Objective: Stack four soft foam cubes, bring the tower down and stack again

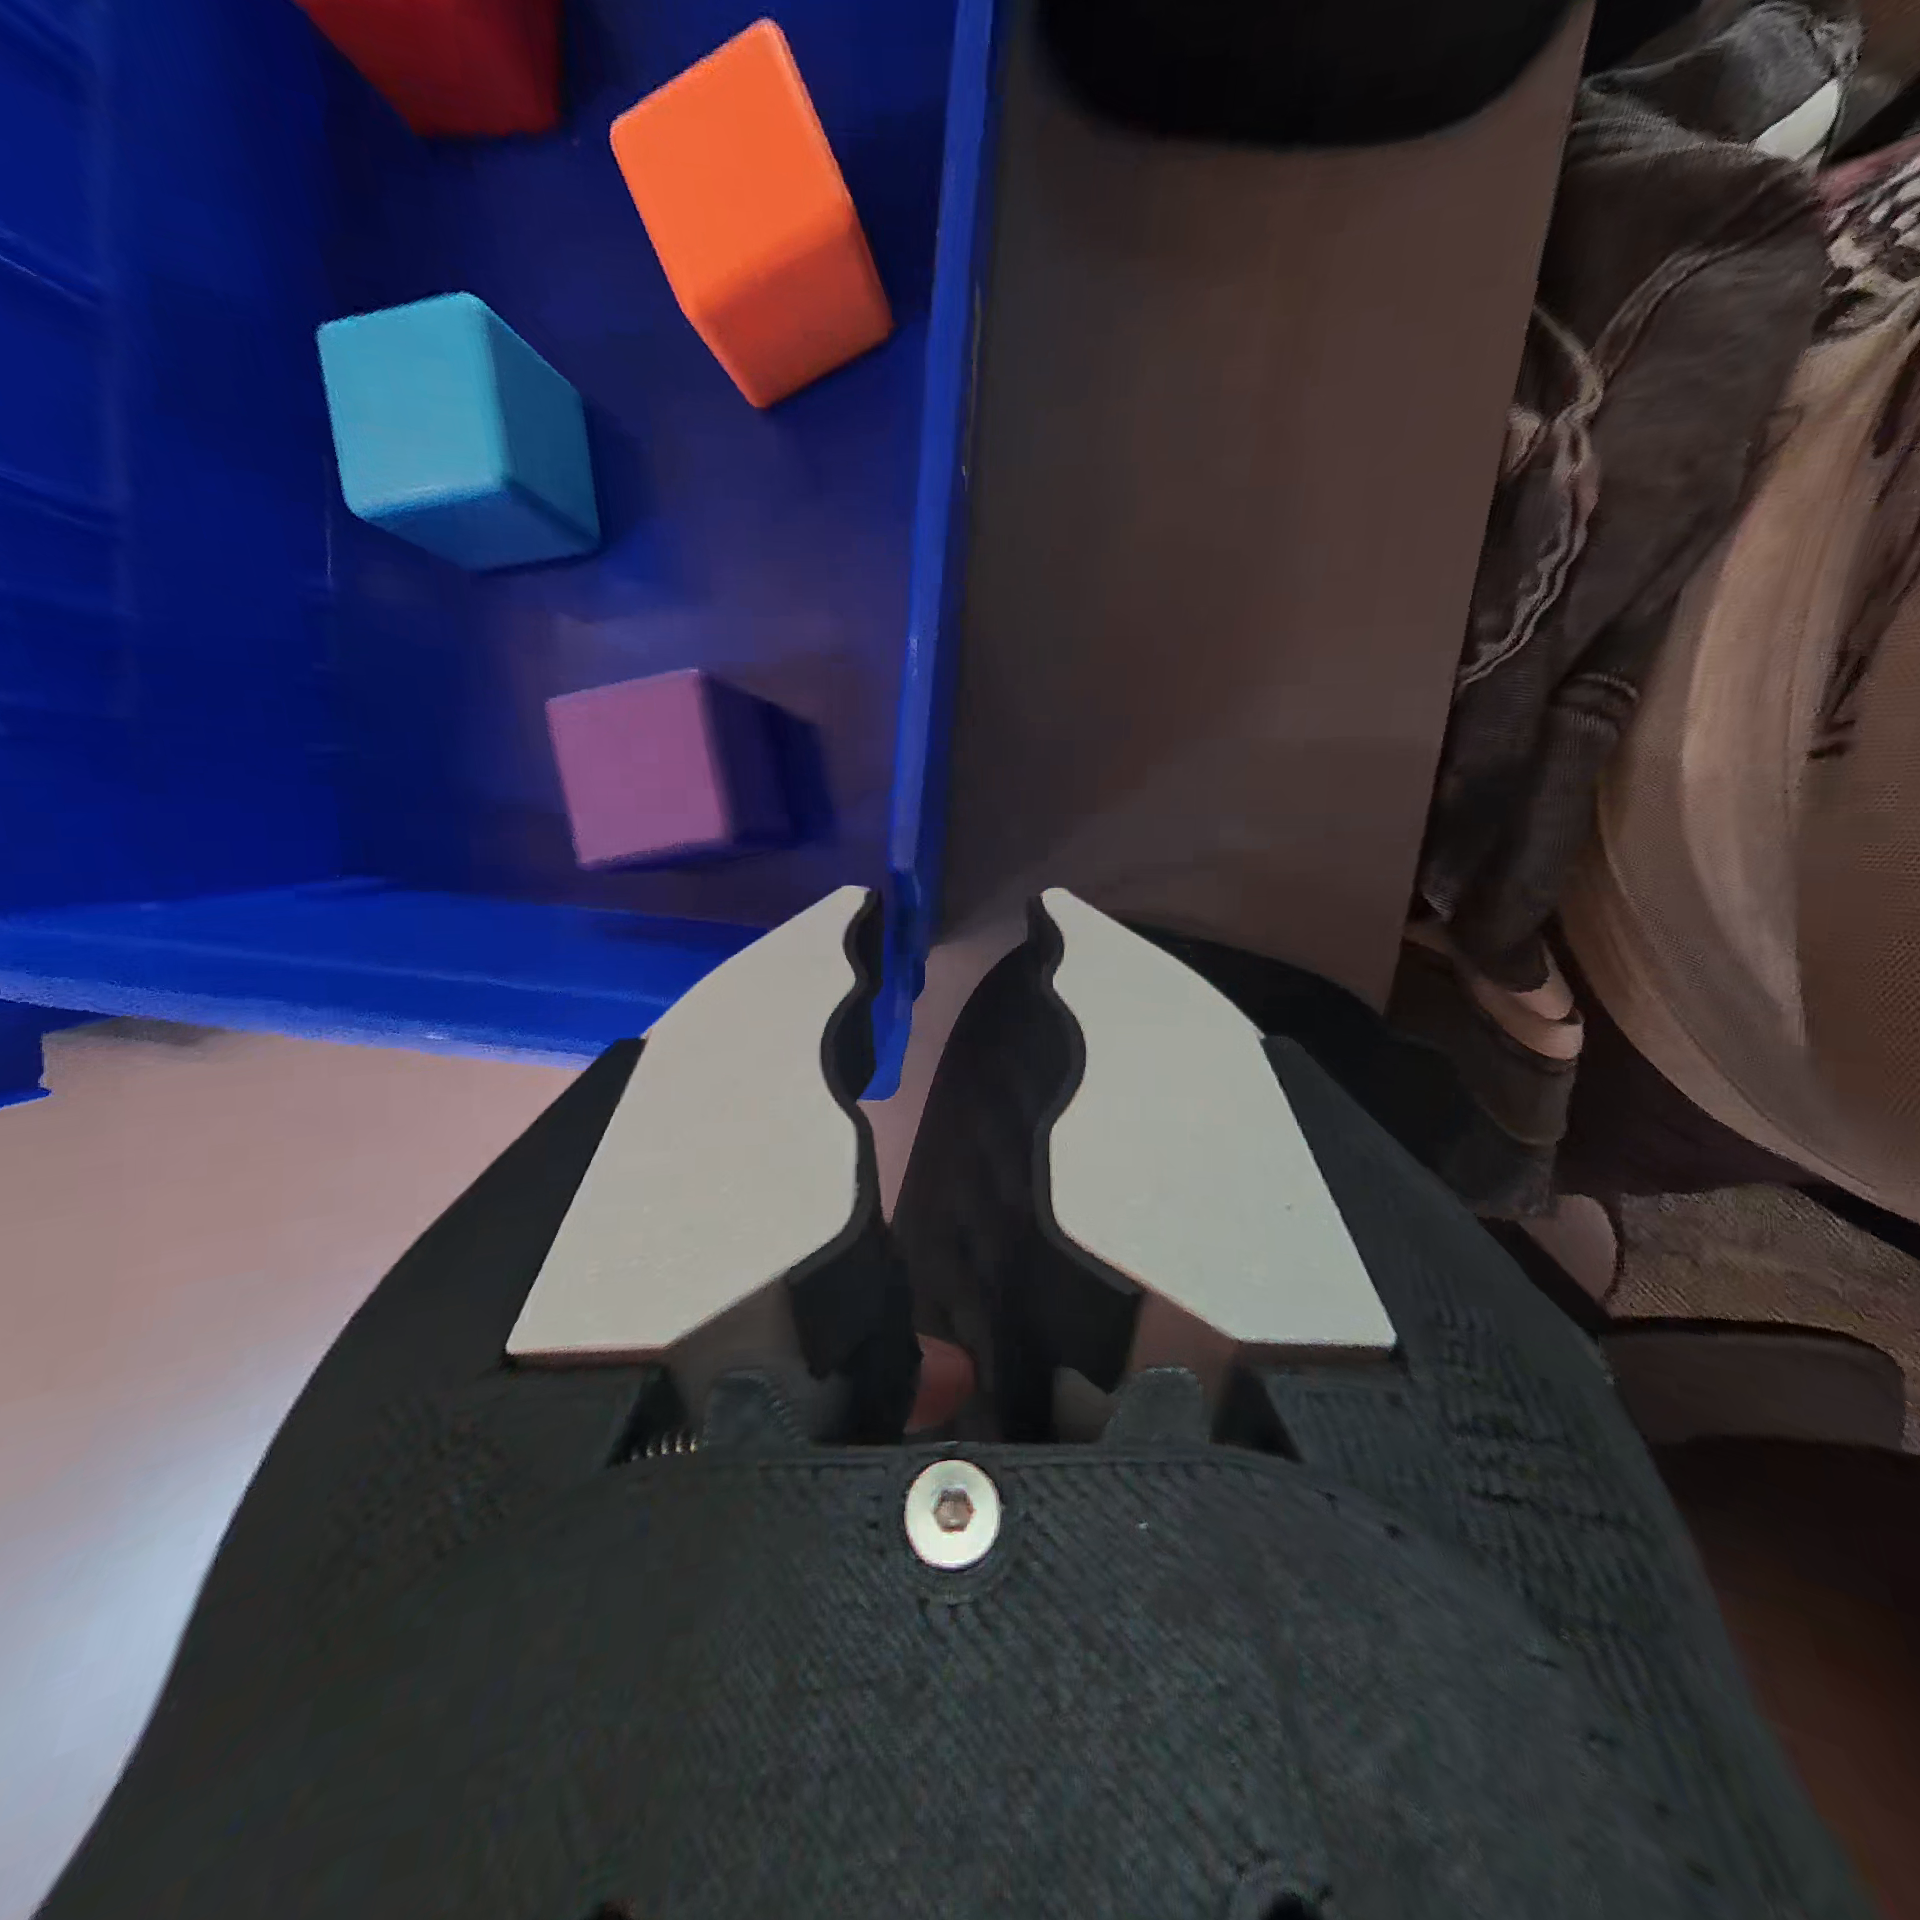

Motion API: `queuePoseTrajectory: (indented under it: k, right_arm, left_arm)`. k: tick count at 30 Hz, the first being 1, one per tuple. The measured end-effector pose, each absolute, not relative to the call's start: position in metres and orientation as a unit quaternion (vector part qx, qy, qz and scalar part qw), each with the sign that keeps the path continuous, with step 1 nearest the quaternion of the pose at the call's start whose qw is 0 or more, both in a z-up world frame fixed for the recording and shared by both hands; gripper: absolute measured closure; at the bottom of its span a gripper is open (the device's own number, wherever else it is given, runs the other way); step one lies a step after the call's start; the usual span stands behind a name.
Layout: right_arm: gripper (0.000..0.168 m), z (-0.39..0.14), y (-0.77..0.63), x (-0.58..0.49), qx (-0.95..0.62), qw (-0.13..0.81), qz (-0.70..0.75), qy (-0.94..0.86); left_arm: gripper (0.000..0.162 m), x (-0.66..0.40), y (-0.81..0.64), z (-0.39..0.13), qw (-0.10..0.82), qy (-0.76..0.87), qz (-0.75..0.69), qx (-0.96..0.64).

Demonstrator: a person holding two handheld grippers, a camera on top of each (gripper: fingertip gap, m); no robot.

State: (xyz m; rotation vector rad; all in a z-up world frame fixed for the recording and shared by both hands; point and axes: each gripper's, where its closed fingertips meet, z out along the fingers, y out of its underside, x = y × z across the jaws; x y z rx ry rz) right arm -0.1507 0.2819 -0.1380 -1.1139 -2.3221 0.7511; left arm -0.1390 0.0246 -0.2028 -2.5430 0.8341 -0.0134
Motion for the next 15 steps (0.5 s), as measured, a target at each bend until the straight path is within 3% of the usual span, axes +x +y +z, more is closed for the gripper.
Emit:
queuePoseTrajectory:
  k: [5, 15]
  right_arm:
    - [0.14, -0.141, 0.298, -0.182, -0.378, 0.236, 0.256, -0.858]
    - [0.142, -0.176, 0.327, -0.233, -0.367, 0.223, 0.161, -0.889]
  left_arm:
    - [0.157, -0.152, 0.026, -0.21, 0.223, 0.304, 0.032, -0.926]
    - [0.157, -0.152, 0.026, -0.211, 0.238, 0.286, 0.035, -0.927]
